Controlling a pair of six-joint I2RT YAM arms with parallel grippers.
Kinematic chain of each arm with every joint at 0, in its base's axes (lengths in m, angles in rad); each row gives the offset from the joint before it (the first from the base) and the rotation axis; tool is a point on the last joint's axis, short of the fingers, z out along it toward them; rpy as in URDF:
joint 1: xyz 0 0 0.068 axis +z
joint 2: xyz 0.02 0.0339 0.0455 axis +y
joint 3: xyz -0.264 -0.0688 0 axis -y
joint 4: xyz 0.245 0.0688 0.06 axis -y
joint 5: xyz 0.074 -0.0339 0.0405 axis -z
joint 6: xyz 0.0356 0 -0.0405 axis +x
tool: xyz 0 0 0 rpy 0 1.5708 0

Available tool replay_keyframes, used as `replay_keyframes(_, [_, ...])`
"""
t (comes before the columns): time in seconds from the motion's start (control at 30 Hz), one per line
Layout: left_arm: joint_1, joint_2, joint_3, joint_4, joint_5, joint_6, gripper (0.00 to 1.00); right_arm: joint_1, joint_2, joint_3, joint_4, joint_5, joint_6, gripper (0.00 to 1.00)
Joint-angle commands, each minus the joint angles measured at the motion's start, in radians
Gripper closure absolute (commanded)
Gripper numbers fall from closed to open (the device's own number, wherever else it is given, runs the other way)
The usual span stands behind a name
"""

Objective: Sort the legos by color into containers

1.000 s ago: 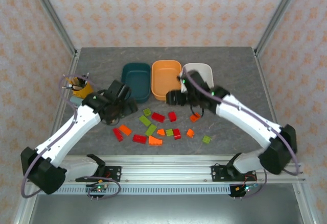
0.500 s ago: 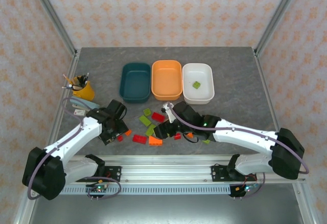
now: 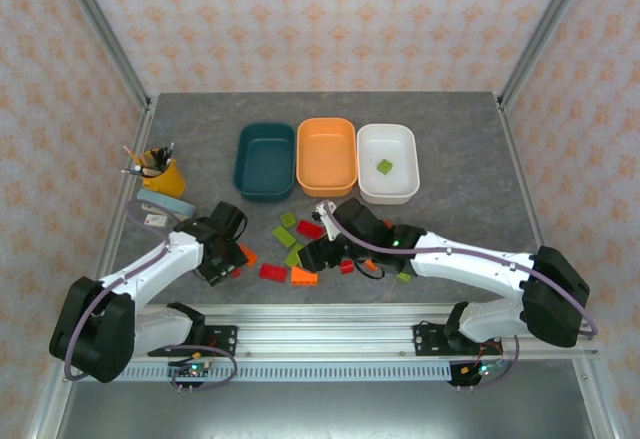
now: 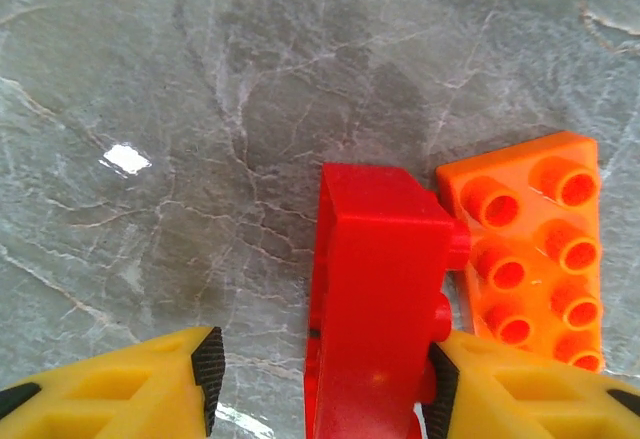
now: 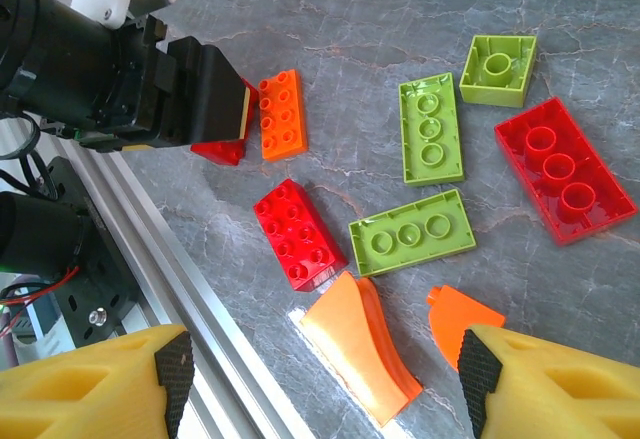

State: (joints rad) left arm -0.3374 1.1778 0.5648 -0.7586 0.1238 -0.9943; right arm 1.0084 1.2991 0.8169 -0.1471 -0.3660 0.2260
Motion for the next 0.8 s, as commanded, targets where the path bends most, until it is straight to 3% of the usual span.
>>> replay_keyframes(0.0, [0.009,0.020,-0.018,0.051,-0.006,0.011,0.47,0.006,0.013,0.037,0.030,0.020,-0.010,0.28])
replay_keyframes(0.27, [0.009,-0.028,-0.018,0.015,-0.055,0.023,0.73,0.006,0.017,0.059,0.027,0.041,-0.006,0.28])
replay_keyframes(0.47, [0.009,-0.101,0.194,-0.144,-0.115,0.087,0.77,-0.024,-0.034,0.119,0.043,0.116,0.030,0.28])
replay_keyframes(0.53, [0.009,-0.043,0.307,-0.151,-0.097,0.126,0.77,-0.060,-0.041,0.143,0.058,0.131,0.057,0.28])
replay_keyframes(0.77, [0.015,0.389,0.773,-0.168,-0.059,0.279,0.76,-0.165,-0.002,0.280,0.018,0.279,0.095,0.25])
